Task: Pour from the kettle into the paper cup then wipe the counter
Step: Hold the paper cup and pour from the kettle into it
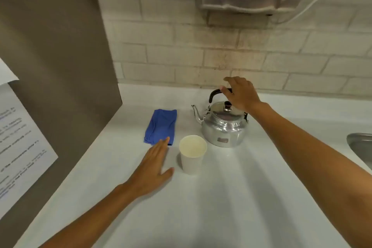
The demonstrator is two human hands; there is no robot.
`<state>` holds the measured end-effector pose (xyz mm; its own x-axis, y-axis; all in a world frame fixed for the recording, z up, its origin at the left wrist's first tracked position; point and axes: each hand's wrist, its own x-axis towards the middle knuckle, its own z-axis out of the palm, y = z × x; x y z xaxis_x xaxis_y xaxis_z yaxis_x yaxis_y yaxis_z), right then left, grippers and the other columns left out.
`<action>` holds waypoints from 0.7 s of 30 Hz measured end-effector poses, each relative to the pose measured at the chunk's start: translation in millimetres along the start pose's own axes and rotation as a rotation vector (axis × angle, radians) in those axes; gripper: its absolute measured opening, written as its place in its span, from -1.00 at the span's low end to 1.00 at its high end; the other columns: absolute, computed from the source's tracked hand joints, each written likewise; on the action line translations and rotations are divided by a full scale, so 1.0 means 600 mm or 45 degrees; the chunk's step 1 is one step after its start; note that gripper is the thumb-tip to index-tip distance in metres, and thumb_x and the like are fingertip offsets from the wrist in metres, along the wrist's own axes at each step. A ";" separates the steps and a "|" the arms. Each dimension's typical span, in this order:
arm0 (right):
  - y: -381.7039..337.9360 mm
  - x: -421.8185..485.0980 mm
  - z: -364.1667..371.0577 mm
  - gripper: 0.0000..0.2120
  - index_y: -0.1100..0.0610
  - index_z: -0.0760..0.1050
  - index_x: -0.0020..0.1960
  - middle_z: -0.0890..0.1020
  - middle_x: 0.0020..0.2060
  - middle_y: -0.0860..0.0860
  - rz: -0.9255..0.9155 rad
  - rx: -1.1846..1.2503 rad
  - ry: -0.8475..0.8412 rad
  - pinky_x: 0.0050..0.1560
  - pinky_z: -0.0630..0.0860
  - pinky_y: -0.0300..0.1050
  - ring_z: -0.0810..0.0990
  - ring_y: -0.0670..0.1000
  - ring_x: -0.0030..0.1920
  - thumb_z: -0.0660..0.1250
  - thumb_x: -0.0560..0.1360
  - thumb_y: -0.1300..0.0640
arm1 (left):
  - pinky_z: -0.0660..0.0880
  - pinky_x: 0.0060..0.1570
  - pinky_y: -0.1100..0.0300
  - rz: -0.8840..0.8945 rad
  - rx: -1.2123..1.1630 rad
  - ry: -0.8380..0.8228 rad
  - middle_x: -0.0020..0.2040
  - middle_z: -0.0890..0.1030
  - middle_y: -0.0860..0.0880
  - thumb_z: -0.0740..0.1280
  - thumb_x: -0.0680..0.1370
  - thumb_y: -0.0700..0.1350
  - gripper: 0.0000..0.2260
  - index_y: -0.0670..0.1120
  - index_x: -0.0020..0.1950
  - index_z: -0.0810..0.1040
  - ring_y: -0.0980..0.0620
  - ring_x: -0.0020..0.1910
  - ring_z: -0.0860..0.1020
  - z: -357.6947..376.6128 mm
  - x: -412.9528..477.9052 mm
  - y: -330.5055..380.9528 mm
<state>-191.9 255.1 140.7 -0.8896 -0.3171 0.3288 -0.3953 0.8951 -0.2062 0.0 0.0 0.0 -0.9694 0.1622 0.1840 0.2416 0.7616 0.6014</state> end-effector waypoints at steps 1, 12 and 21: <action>-0.001 0.003 0.002 -0.54 0.14 0.27 0.37 0.40 0.34 0.20 0.015 0.010 -0.017 0.36 0.19 0.14 0.31 0.22 0.35 0.04 0.59 -0.10 | -0.07 0.38 0.29 0.007 -0.082 -0.058 0.40 -0.14 0.34 0.30 0.48 0.07 -0.25 0.28 0.34 -0.26 0.29 0.43 -0.10 0.004 0.004 0.008; -0.013 0.027 0.017 -0.40 0.15 0.37 -0.36 0.50 -0.39 0.08 0.221 -0.009 -0.054 -0.20 0.35 -0.05 0.50 0.16 -0.26 -0.08 0.54 -0.28 | 0.33 0.03 0.62 -0.109 -0.702 -0.090 0.22 0.29 0.44 0.54 0.13 0.21 -0.08 0.41 0.30 0.02 0.47 0.21 0.30 0.062 0.068 0.047; -0.022 0.031 0.010 -0.38 0.13 0.17 -0.55 0.33 -0.60 0.02 0.329 0.110 0.004 -0.45 0.21 -0.16 0.34 0.01 -0.53 0.06 0.53 -0.26 | 0.32 -0.03 0.64 -0.079 -0.755 0.091 0.13 0.37 0.27 0.55 0.27 -0.16 -0.33 0.23 0.17 0.23 0.50 0.10 0.35 0.074 0.080 0.052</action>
<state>-204.3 235.2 143.9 -0.9627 -0.0805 0.2583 -0.1735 0.9162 -0.3612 -40.7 59.3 -7.1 -0.9822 0.0706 0.1739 0.1870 0.2847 0.9402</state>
